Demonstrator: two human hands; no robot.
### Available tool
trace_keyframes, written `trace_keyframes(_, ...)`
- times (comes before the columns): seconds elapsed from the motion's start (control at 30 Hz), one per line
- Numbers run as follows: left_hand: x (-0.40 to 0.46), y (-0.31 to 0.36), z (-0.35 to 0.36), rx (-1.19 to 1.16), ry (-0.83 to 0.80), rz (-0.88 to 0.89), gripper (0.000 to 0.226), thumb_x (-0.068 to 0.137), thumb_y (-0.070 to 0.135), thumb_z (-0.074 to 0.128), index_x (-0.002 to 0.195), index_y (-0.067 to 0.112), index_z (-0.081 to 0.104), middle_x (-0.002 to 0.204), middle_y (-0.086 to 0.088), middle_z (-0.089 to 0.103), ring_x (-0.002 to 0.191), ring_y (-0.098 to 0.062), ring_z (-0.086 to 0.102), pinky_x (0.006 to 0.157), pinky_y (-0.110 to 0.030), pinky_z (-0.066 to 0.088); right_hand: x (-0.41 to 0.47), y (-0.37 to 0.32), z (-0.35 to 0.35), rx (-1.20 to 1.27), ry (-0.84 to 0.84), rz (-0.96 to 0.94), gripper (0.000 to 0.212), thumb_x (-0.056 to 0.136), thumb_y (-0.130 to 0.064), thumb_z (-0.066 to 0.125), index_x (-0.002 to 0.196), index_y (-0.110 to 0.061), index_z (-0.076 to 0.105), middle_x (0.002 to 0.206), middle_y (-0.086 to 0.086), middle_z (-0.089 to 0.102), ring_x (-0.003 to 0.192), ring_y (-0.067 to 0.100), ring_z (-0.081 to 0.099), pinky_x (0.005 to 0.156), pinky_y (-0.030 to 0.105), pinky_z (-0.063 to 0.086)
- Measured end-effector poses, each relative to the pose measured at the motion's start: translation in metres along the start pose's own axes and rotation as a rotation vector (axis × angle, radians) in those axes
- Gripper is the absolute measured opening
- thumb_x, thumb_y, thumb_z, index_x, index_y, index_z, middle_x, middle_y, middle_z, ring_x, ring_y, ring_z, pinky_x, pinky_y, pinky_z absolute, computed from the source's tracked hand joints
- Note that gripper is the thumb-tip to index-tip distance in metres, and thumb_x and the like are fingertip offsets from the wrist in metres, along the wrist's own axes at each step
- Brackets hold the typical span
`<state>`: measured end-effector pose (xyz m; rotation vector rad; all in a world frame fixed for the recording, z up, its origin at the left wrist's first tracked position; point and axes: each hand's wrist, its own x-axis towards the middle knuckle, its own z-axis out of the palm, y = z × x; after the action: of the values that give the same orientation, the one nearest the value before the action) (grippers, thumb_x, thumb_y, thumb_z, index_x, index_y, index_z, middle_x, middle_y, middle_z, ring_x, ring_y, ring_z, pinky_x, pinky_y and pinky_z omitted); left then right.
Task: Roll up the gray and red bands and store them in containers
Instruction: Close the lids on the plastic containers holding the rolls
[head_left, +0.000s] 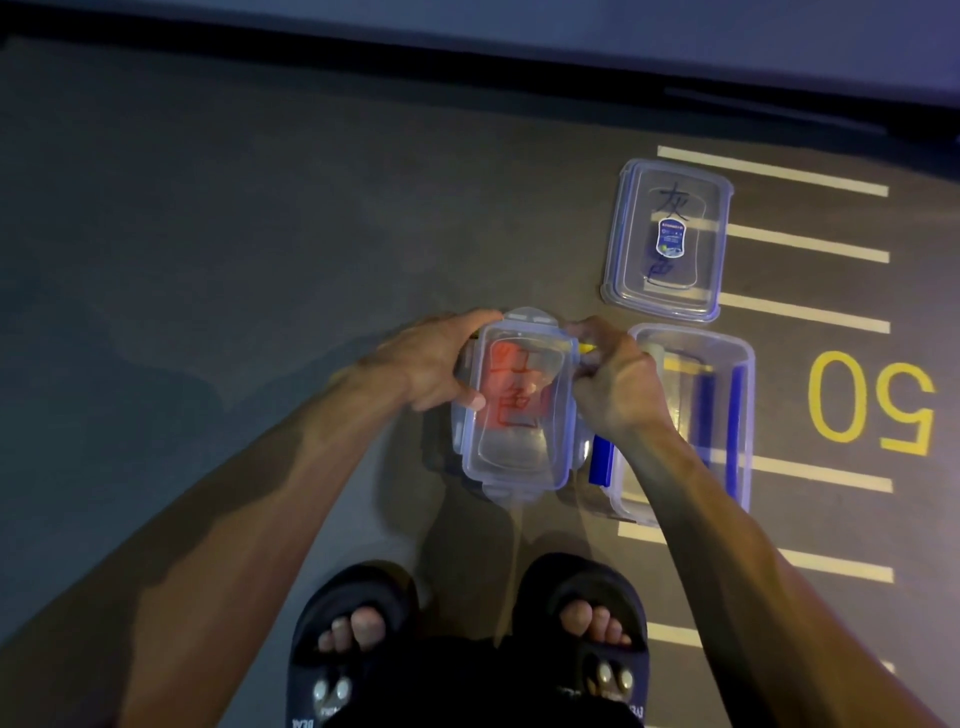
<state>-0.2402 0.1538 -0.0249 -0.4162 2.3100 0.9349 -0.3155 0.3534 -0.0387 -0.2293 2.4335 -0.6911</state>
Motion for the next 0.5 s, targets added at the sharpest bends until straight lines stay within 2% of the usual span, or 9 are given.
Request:
trace_keyframes(0.1, 0.003, 0.008, -0.009, 0.134, -0.007, 0.005, 0.094, 0.067, 0.037, 0.092, 0.144, 0.044, 0.039, 0.126, 0.011, 0.055, 0.121, -0.020, 0.054, 0.103, -0.041, 0.046, -0.002, -0.005, -0.002, -0.008, 0.060, 0.000, 0.034, 0.095, -0.014, 0.058, 0.122, -0.033, 0.065, 0.104, 0.004, 0.071, 0.097, 0.027, 0.068, 0.080, 0.034, 0.055)
trace_keyframes(0.2, 0.002, 0.008, -0.006, 0.208, 0.054, -0.023, 0.092, 0.064, 0.046, 0.092, 0.141, 0.043, 0.042, 0.126, 0.010, 0.053, 0.127, -0.022, 0.051, 0.103, -0.046, 0.045, -0.009, -0.015, -0.004, -0.311, 0.112, -0.024, 0.039, 0.100, -0.017, 0.054, 0.132, -0.038, 0.061, 0.125, 0.003, 0.057, 0.115, 0.030, 0.060, 0.090, 0.040, 0.053)
trace_keyframes(0.3, -0.002, 0.006, -0.003, 0.159, 0.068, -0.084, 0.077, 0.066, 0.045, 0.091, 0.132, 0.036, 0.053, 0.120, 0.005, 0.064, 0.113, -0.024, 0.061, 0.096, -0.041, 0.050, -0.011, -0.021, -0.005, -0.424, 0.115, 0.004, 0.041, 0.102, -0.018, 0.054, 0.137, -0.041, 0.058, 0.128, 0.002, 0.055, 0.115, 0.029, 0.061, 0.089, 0.041, 0.053)
trace_keyframes(0.43, -0.003, 0.007, 0.002, 0.025, 0.037, -0.154, 0.045, 0.070, 0.032, 0.092, 0.108, 0.022, 0.069, 0.099, 0.003, 0.073, 0.091, -0.020, 0.067, 0.081, -0.028, 0.048, -0.014, -0.019, -0.006, -0.289, 0.042, 0.084, 0.042, 0.100, -0.021, 0.055, 0.140, -0.033, 0.059, 0.123, 0.010, 0.066, 0.114, 0.033, 0.064, 0.096, 0.038, 0.053)
trace_keyframes(0.5, 0.000, 0.006, 0.006, -0.081, 0.005, -0.180, 0.033, 0.073, 0.021, 0.091, 0.099, 0.016, 0.073, 0.091, -0.001, 0.077, 0.083, -0.020, 0.073, 0.081, -0.030, 0.057, -0.017, -0.017, -0.005, -0.186, 0.046, 0.104, 0.043, 0.098, -0.019, 0.056, 0.139, -0.029, 0.061, 0.120, 0.013, 0.067, 0.112, 0.034, 0.065, 0.100, 0.039, 0.052)
